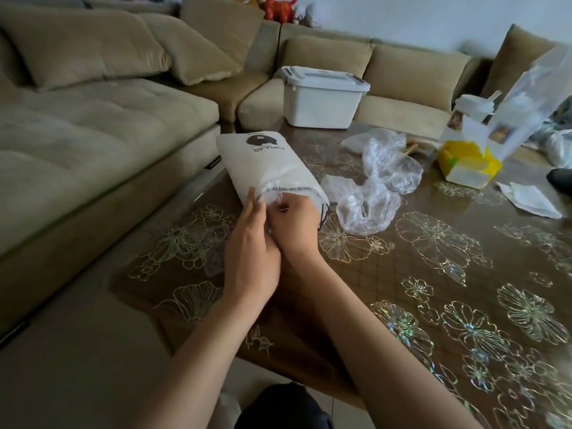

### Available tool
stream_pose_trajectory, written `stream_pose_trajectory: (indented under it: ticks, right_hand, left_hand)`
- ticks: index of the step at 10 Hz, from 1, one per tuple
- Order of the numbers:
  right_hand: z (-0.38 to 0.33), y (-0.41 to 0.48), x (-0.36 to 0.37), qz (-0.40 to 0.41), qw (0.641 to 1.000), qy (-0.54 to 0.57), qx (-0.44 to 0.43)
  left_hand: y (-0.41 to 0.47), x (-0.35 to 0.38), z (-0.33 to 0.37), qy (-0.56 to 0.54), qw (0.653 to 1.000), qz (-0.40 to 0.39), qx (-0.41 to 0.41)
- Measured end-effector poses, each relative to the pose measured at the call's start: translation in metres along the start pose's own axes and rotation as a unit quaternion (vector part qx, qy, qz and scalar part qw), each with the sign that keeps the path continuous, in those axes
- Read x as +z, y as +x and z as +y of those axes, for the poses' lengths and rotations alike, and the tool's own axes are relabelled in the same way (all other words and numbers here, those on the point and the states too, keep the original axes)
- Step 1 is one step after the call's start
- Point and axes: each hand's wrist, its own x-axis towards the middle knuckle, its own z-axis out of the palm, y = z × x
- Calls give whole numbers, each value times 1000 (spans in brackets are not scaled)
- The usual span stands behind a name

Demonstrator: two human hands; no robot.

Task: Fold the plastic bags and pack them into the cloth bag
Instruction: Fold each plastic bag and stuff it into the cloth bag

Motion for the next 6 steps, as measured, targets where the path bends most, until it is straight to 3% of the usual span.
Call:
stream_pose_trajectory:
  ticks: [2,3,4,5,6]
  right_hand:
    - [-3,10,10,32,989,49,137]
    - [-3,11,15,-32,984,63,164]
    - [-8,-2,4,-217,924,-315,21]
    - [-14,4,-15,-218,932,129,260]
    - [-9,-9,-53,-182,952,169,177]
  left_hand:
    - [-7,-5,10,-4,1000,5,-20]
    - [-9,-6,11,-7,1000,-2,-28]
    - [-10,-7,8,8,1000,-26,-12]
    - [-9,-8,0,47,996,-70,-14]
    - [-11,-5,0,92,994,-58,-14]
